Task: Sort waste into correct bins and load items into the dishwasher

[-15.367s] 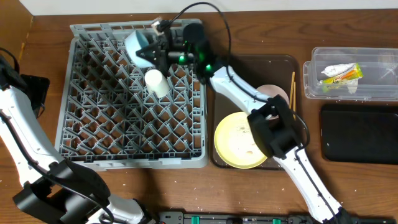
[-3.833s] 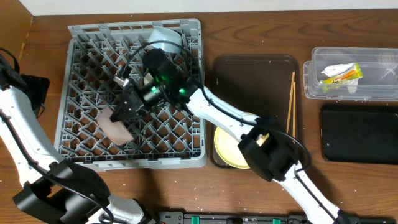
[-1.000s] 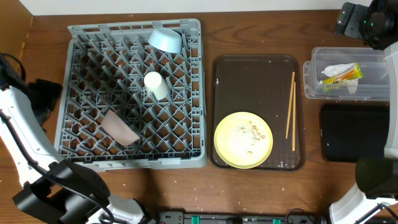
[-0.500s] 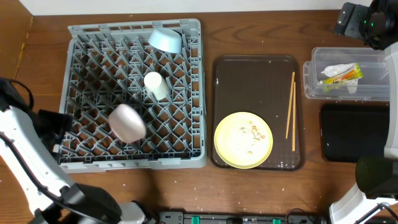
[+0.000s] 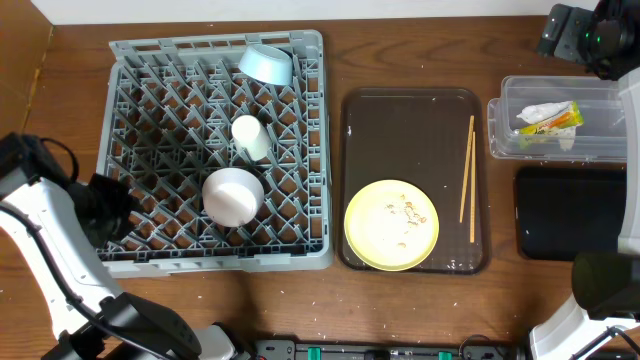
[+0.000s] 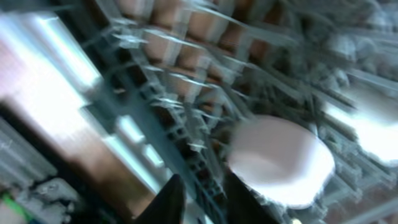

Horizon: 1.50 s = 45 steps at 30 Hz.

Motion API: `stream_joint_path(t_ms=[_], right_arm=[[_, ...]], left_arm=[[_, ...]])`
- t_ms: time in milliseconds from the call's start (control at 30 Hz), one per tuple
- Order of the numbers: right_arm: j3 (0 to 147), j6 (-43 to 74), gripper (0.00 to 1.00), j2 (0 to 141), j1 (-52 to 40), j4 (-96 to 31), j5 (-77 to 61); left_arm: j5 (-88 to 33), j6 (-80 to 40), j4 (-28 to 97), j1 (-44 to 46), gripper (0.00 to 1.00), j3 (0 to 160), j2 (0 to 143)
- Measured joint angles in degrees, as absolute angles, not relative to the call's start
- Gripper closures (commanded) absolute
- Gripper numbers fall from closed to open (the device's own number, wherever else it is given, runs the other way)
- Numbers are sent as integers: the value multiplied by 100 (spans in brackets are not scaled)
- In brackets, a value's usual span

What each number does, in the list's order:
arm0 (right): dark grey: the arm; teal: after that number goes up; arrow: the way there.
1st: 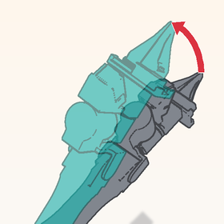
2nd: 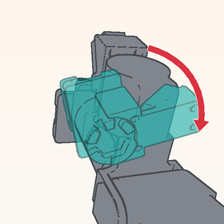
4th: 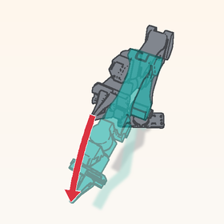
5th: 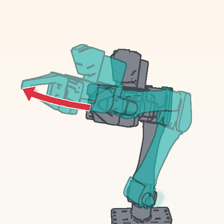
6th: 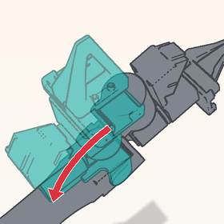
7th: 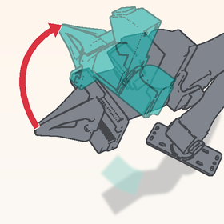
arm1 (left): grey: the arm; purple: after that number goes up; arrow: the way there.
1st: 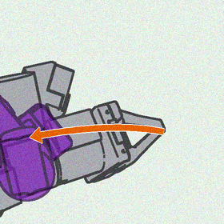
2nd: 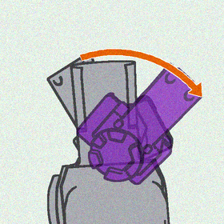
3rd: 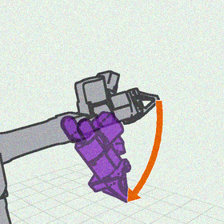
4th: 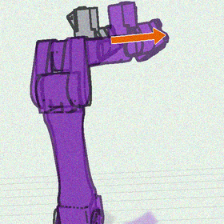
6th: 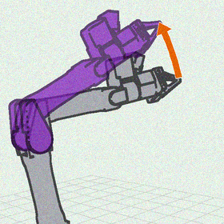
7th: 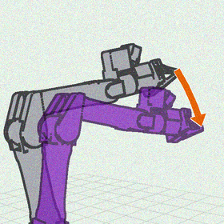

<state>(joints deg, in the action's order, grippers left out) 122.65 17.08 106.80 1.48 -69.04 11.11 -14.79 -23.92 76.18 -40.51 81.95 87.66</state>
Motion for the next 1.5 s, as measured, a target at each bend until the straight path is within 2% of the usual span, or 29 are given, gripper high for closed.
stream_joint_path(t_ms=[67,300,500,633,900,1200,1500], right_arm=[[12265,1708,1,10680,148,-6901,1114],[12265,1708,1,10680,148,-6904,1116],[12265,1708,1,10680,148,-6904,1116],[12265,1708,1,10680,148,-6904,1118],[12265,1708,1,10680,148,-6904,1118],[12265,1708,1,10680,148,-6906,1118],[12265,1708,1,10680,148,-6906,1118]], left_arm=[[-1712,-2165,7572,-3828,92,8193,8766],[-2021,-1881,7555,-1953,92,8184,8766],[-1306,-2388,7787,-1146,92,8182,8770],[-1052,-2552,7728,-1037,92,8053,8770],[-891,-2617,6820,-1033,92,7360,9102],[-878,-2679,5942,-1033,92,7345,9487],[-878,-2681,5651,-1033,92,7347,9509]])
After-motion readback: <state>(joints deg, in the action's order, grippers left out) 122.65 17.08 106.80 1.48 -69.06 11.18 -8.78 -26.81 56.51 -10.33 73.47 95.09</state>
